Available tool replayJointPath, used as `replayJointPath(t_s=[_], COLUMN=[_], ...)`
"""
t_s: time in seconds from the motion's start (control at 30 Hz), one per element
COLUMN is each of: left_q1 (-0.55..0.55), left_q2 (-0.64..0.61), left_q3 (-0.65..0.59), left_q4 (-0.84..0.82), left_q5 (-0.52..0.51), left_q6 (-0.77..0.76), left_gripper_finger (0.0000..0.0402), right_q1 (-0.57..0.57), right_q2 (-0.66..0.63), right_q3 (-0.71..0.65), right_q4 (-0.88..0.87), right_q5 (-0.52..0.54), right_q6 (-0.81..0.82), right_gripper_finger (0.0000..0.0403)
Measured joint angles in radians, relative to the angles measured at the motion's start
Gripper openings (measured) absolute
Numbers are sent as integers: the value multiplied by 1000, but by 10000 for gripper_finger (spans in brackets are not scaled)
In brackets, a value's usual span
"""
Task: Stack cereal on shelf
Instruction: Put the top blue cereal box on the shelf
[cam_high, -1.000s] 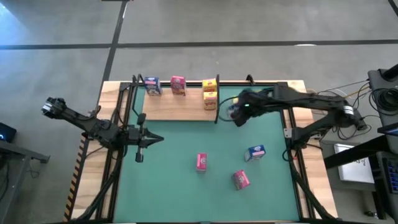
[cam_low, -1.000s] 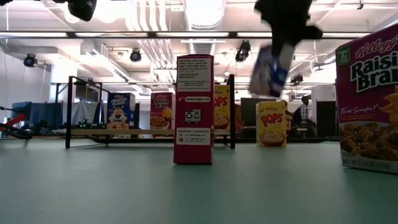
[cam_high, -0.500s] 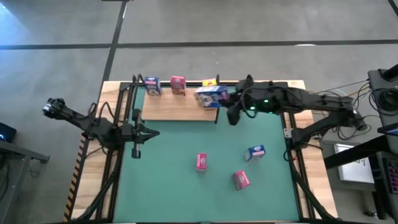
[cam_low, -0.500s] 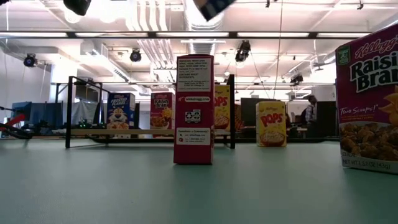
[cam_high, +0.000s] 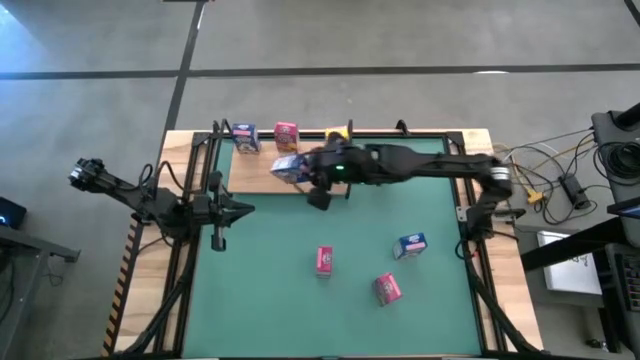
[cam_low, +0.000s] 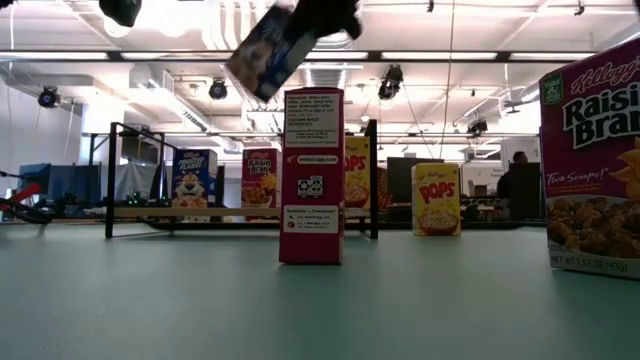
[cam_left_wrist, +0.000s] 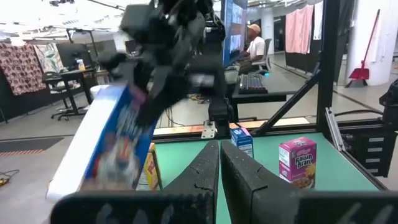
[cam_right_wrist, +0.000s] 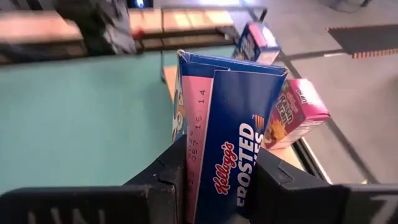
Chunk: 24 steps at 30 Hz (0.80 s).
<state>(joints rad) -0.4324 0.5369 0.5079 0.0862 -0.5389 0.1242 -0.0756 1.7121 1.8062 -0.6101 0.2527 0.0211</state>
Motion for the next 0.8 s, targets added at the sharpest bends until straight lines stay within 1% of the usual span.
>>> replayJointPath(t_s=[0.23, 0.5, 0.57, 0.7, 0.8], left_q1=[0, 0, 0, 0, 0], left_q2=[1, 1, 1, 1, 3], left_q3=[0, 0, 0, 0, 0], left_q4=[-11, -22, -23, -23, -23], left_q5=[0, 0, 0, 0, 0], left_q6=[-13, -13, -13, -14, -13], left_gripper_finger=[0, 0, 0, 0, 0], right_q1=[-31, -66, -74, -90, -102], right_q2=[248, 458, 490, 515, 525], right_q3=[265, 527, 552, 545, 545], right_q4=[-168, -343, -340, -322, -326], right_q5=[2, 10, 10, 10, 5], right_q6=[-110, -195, -209, -246, -243], right_gripper_finger=[100, 101, 102, 107, 108])
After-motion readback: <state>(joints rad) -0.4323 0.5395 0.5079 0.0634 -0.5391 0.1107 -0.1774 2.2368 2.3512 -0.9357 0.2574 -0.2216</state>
